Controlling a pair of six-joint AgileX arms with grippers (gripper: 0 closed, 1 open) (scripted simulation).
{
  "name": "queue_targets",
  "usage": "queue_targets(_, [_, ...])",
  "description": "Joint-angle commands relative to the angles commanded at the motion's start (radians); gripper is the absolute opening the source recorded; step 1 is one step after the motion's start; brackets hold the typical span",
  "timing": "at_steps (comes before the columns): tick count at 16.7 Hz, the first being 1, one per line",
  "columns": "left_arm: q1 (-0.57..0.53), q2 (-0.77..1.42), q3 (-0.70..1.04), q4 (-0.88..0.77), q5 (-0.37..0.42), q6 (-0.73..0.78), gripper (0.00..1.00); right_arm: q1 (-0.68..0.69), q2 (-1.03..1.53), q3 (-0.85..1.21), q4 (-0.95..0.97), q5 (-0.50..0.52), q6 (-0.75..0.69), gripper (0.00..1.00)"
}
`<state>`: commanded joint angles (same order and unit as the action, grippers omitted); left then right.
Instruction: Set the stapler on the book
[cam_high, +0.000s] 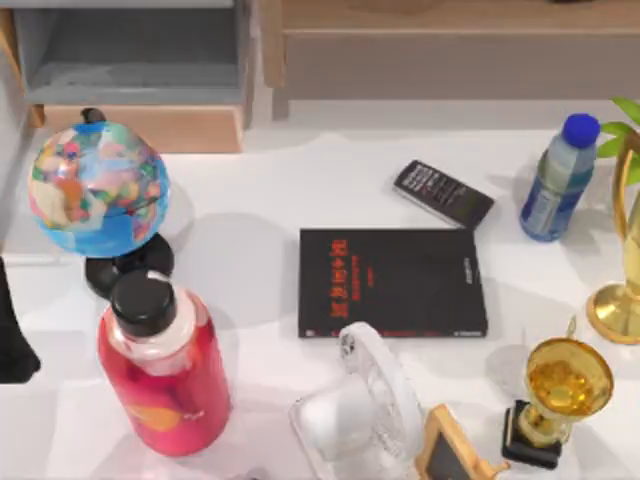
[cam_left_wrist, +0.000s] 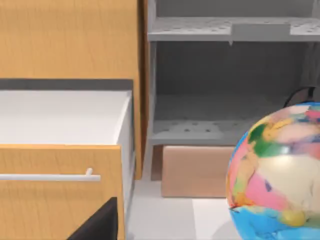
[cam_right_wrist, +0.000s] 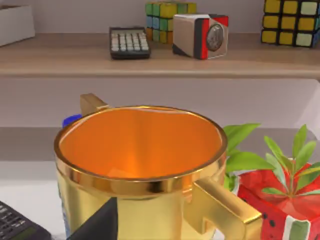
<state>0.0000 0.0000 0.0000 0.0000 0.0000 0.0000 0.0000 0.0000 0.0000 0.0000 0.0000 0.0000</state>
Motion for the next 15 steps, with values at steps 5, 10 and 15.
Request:
queue_targets(5, [0.009,0.054,0.052,-0.036,0.004,0.007,1.0,0.0,0.0,0.0,0.0,0.0,0.0,1.0])
queue_targets(10, [0.056,0.335,0.321,-0.215,0.02,0.046,1.0,0.0,0.0,0.0,0.0,0.0,0.0,1.0])
queue_targets(15, [0.126,0.783,0.755,-0.486,0.038,0.112,1.0,0.0,0.0,0.0,0.0,0.0,0.0,1.0])
